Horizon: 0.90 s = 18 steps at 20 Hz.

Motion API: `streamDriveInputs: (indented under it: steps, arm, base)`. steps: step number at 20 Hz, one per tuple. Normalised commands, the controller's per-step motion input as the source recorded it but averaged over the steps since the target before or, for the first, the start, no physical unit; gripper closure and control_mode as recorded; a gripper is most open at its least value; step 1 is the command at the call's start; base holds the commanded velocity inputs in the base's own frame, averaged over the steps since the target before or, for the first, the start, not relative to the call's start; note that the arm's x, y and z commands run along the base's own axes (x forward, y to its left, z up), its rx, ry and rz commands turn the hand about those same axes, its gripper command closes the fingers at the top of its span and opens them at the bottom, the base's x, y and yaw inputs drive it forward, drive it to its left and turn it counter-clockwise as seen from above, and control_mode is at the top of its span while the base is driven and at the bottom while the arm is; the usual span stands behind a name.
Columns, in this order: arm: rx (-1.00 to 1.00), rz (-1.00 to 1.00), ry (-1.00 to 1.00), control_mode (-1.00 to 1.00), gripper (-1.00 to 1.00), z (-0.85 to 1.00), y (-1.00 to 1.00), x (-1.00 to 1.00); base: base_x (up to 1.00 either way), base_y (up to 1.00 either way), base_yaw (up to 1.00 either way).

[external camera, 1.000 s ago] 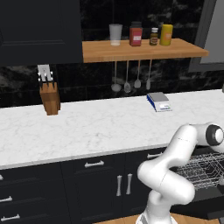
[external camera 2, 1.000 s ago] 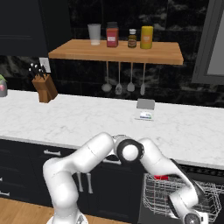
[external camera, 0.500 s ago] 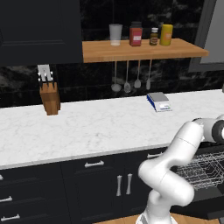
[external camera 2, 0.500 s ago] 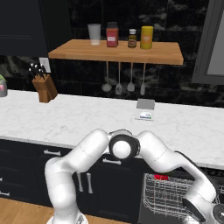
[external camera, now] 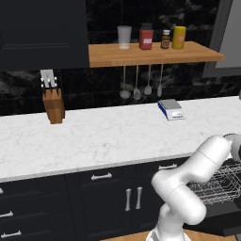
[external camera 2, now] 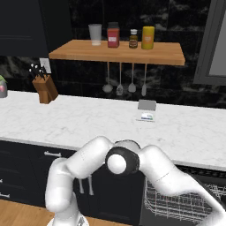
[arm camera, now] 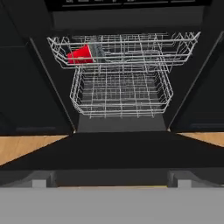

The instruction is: Pick up the cup and bowl from the counter, place them in the dishwasher, and close the dishwasher door.

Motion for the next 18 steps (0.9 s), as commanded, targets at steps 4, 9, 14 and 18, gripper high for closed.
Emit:
streamDriveInputs:
  steps: [4,9,14,18]
  arm:
    - [0.09,0.03,-0.48,-1.00,-1.00,-0.21,0.15,-1.00]
    - [0.14,0.26,-0.31,-1.00,-1.00,-0.44,0.24,-1.00]
    - [0.08,0.18,-0.12,-1.00,-1.00,-1.00,0.10,-0.47]
    - [0.10,0.11,-0.22,-1.00,-1.00,-1.00,-0.01,0.06]
  base:
    - [0.00,0.00,0.00]
    - [0.00,0.00,0.00]
    - [0.00,0.00,0.00]
    - [0.00,0.00,0.00]
